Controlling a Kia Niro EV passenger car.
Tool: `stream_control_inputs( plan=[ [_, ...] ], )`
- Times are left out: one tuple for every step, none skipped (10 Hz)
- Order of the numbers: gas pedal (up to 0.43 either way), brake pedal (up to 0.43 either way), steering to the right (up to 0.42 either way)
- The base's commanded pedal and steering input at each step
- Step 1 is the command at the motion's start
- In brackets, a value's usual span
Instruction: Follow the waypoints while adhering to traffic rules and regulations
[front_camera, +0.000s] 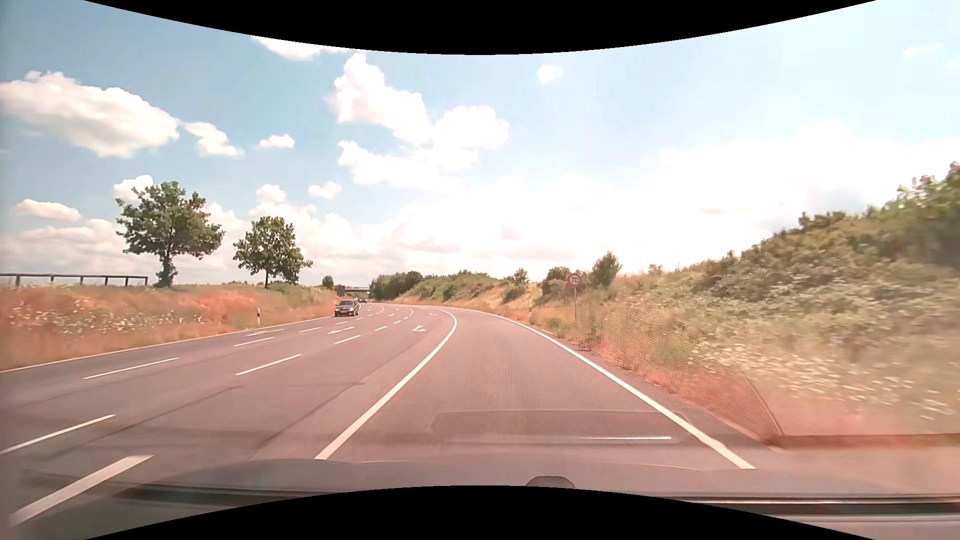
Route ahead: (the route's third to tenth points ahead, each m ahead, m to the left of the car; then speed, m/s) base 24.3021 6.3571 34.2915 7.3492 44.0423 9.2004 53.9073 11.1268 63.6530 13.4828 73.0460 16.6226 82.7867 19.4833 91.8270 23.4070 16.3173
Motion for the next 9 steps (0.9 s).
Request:
stream_control_inputs(
  plan=[
    [0.13,0.0,-0.025],
    [0.13,0.0,-0.026],
    [0.13,0.0,-0.026],
    [0.13,0.0,-0.026],
    [0.13,0.0,-0.026],
    [0.13,0.0,-0.026],
    [0.13,0.0,-0.026],
    [0.13,0.0,-0.025],
    [0.13,0.0,-0.025]
  ],
)
